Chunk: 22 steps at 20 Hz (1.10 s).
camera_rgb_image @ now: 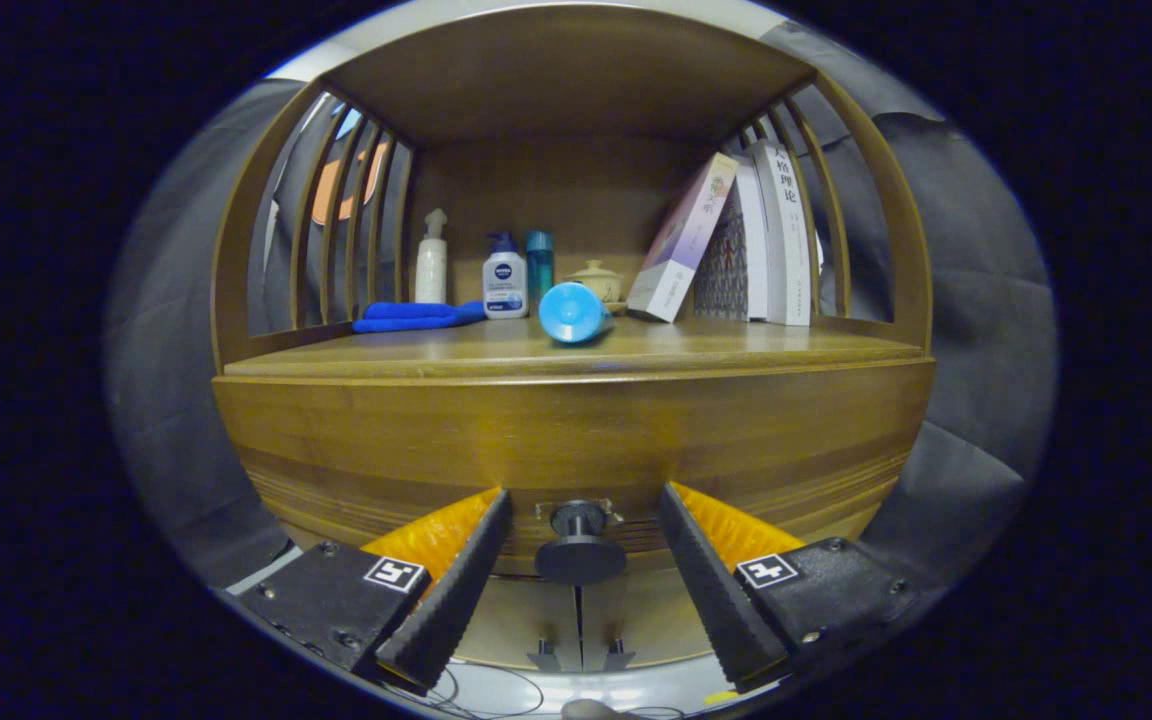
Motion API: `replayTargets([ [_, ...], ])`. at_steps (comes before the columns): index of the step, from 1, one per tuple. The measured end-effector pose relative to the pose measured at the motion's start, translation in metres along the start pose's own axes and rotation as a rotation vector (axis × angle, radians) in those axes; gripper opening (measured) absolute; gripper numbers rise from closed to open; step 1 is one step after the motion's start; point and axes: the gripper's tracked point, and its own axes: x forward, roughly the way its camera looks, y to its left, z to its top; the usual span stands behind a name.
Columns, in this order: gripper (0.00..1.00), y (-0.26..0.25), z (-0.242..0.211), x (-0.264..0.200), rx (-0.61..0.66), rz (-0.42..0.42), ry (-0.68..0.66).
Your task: Pull open the drawer, take out the items inside it, and place them on the countertop above the cabinet.
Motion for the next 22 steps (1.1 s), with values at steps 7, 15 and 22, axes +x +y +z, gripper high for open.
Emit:
replayTargets([
  [7, 0.99, -0.004, 0.015, -0.016, -0.036, -0.005, 0.041],
  [15, 0.99, -0.005, 0.058, -0.112, -0.015, 0.048, -0.116],
  [22, 0.99, -0.007, 0.080, -0.183, -0.004, 0.048, -0.226],
])
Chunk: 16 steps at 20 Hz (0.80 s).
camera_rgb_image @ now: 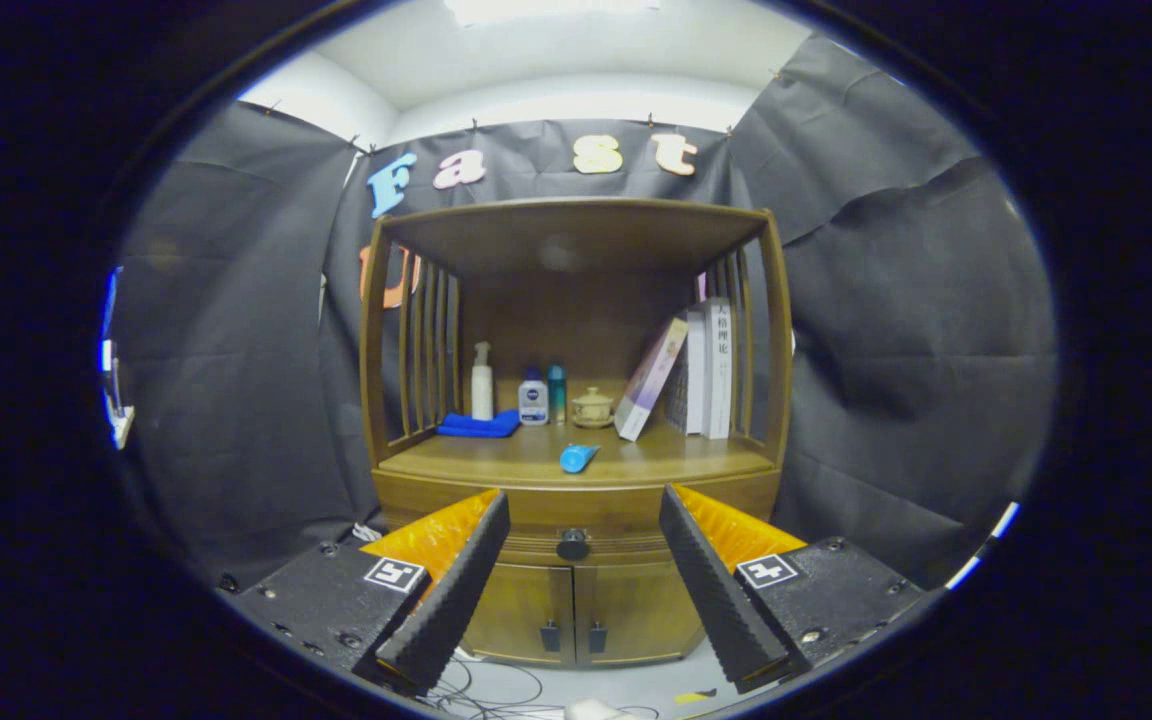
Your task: Pull open the drawer, take out the items inside it, and place them on the countertop above the cabinet.
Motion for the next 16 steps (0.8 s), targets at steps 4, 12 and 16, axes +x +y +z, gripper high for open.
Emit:
replayTargets([
  [4, 0.98, -0.003, 0.002, -0.006, 0.007, 0.000, 0.001],
  [12, 0.99, -0.009, -0.007, -0.001, 0.015, -0.011, 0.012],
  [16, 0.99, -0.008, -0.005, -0.005, 0.011, -0.009, 0.008],
])
